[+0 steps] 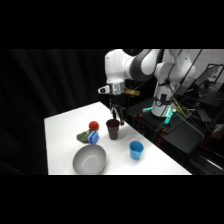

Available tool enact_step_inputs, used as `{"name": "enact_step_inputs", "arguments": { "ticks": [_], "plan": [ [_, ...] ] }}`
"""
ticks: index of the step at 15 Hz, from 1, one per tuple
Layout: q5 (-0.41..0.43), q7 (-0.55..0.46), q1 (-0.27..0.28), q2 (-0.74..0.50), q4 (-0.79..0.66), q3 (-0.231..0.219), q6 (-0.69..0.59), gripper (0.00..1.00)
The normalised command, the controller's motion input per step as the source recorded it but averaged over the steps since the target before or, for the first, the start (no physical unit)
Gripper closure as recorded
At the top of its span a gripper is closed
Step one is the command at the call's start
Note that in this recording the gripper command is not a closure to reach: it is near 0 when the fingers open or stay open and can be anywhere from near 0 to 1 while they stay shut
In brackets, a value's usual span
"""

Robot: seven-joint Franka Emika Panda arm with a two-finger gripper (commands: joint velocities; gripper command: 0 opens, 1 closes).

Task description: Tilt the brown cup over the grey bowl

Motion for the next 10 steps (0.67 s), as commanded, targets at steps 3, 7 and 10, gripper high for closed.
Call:
{"name": "enact_step_inputs", "arguments": {
  "ticks": [3, 7, 10],
  "plan": [
    [0.059, -0.1, 0.011, 0.26, -0.01, 0.078, 0.49, 0.0],
    [-0.432, 0.29, 0.006, 0.26, -0.02, 0.003, 0.59, 0.0],
    [-0.575, 0.45, 0.099, 0.14, -0.03, -0.166, 0.33, 0.0]
  ]
}}
